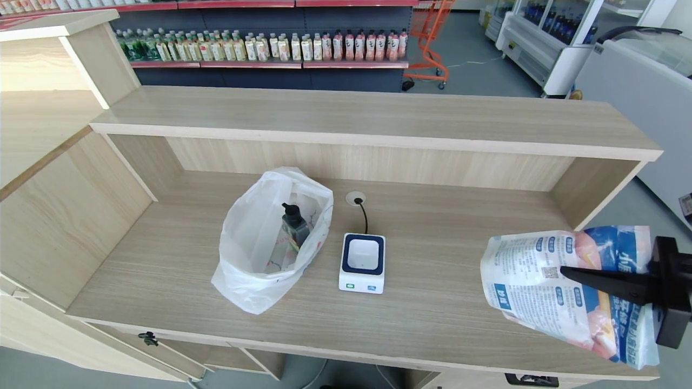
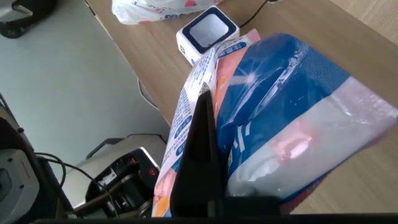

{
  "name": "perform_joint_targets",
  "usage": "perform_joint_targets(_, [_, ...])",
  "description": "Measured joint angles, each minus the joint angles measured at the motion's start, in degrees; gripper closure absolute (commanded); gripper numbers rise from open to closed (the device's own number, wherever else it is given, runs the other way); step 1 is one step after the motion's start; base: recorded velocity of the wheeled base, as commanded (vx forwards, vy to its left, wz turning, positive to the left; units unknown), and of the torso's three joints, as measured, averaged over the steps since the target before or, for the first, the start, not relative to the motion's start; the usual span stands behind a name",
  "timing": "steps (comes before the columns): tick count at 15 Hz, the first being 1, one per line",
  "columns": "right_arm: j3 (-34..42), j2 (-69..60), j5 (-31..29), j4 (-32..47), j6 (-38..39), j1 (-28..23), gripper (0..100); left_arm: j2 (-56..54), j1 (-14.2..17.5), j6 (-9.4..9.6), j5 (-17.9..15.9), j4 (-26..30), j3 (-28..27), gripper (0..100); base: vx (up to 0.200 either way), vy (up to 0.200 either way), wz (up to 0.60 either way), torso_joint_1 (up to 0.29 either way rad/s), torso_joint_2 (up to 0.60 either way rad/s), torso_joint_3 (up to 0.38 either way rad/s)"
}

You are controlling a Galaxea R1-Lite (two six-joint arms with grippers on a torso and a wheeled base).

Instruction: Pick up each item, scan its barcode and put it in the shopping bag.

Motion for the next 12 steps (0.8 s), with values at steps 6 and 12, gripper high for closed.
perform_joint_targets(6, [-5.7,5.1,-0.2,-0.9,-0.5,0.0,100,0.0,0.0,0.13,0.0,0.0,0.0,0,0.000,0.167,0.00,0.002,0.00,0.001])
perform_joint_targets(12, [-6.9,12.5,-2.8,-6.8,-8.8,0.0,100,0.0,0.0,0.21,0.0,0.0,0.0,0,0.033,0.000,0.00,0.003,0.00,-0.001])
